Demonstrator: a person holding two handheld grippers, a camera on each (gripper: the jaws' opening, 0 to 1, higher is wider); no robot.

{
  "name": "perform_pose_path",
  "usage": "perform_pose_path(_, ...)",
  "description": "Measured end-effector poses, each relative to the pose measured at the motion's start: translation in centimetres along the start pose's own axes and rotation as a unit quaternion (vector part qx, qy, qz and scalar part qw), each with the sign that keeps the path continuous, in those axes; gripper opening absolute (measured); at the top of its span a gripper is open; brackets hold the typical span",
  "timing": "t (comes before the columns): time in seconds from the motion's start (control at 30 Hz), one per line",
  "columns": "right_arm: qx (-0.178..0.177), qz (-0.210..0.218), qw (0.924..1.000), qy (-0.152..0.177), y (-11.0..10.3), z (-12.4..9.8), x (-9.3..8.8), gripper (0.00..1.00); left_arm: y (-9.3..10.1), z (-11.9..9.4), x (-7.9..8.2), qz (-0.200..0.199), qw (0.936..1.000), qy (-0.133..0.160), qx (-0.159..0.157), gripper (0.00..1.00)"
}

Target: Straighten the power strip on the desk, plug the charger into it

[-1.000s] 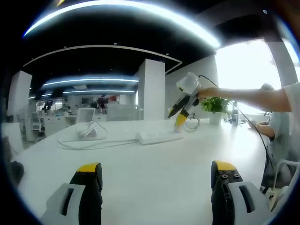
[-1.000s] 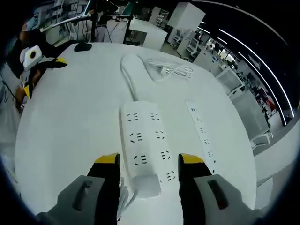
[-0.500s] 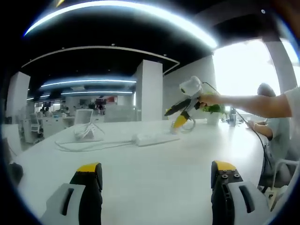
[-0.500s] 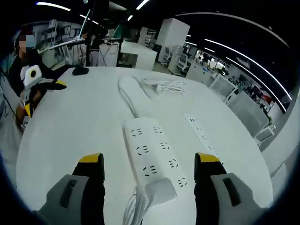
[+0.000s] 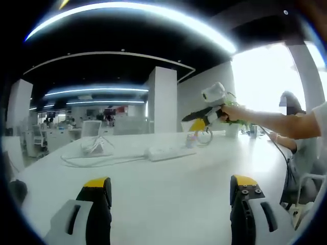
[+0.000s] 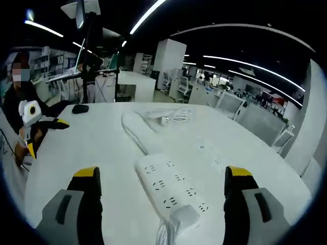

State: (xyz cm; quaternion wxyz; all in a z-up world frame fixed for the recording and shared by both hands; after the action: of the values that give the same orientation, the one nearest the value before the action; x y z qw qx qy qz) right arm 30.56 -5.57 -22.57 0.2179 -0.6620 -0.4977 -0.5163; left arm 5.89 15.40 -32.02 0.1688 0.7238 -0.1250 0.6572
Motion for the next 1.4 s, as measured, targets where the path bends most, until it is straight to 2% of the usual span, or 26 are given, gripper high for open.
perform_pose_path(0.03, -0.011, 0.008, 0.9996, 0.023, 0.1, -0.4, 1.0, 1.0, 0.0, 0.0, 0.0, -0.001, 1.0, 0.0, -0.001, 0.99)
perform_pose_path(0.17, -0.03, 0.042, 0.9959, 0.074, 0.2, -1.8, 3.2, 0.99, 0.2, 0.1, -0.1, -0.003, 1.0, 0.0, -0.005, 0.99)
perform_pose_path(0.23, -0.035, 0.04, 0.9956, 0.077, 0.0, -2.6, 3.6, 0.99, 0.3, 0.1, -0.2, -0.003, 1.0, 0.0, -0.007, 0.99)
perform_pose_path(0.3, -0.042, 0.018, 0.9958, 0.079, -0.5, -3.4, 3.6, 0.96, 0.2, 0.0, -0.2, -0.004, 1.0, 0.0, -0.009, 0.99)
perform_pose_path(0.43, -0.069, 0.017, 0.9938, 0.086, -1.7, -4.9, 2.8, 0.98, 0.0, 0.0, -0.1, -0.006, 0.9999, 0.002, -0.01, 0.99)
perform_pose_path(0.63, -0.055, 0.045, 0.9928, 0.096, -3.0, -6.2, 1.8, 0.96, -0.2, -0.1, 0.1, -0.006, 0.9999, 0.006, -0.011, 0.99)
perform_pose_path(0.83, -0.071, 0.06, 0.9887, 0.117, -3.2, -7.9, 1.7, 0.98, -0.3, -0.2, 0.1, -0.007, 0.9999, 0.007, -0.009, 0.99)
perform_pose_path(1.07, -0.095, 0.054, 0.9865, 0.122, -4.4, -10.5, 0.5, 0.97, -0.8, -0.3, 0.1, -0.01, 0.9999, 0.008, -0.004, 0.99)
perform_pose_path(1.2, -0.125, 0.043, 0.9819, 0.136, -5.2, -12.5, 0.2, 0.98, -1.0, -0.4, 0.2, -0.009, 0.9999, 0.009, -0.002, 0.99)
perform_pose_path(1.4, -0.135, 0.053, 0.9778, 0.151, -7.2, -14.5, -0.2, 1.0, -1.3, -0.4, 0.3, -0.009, 0.9999, 0.01, 0.001, 0.99)
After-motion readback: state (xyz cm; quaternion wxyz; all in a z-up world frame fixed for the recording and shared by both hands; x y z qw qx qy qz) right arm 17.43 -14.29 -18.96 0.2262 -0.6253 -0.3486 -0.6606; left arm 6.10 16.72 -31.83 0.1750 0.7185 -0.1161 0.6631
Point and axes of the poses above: the point that each gripper's makers call its tool centre point, and the gripper's own axes: z roughly forward along the fingers, y roughly to its right, x roughly out of its top, the point moved 5 cm from there along -z, roughly backward along the fingers, and after that the axes turned 1 degree about y, right-handed, at the moved point
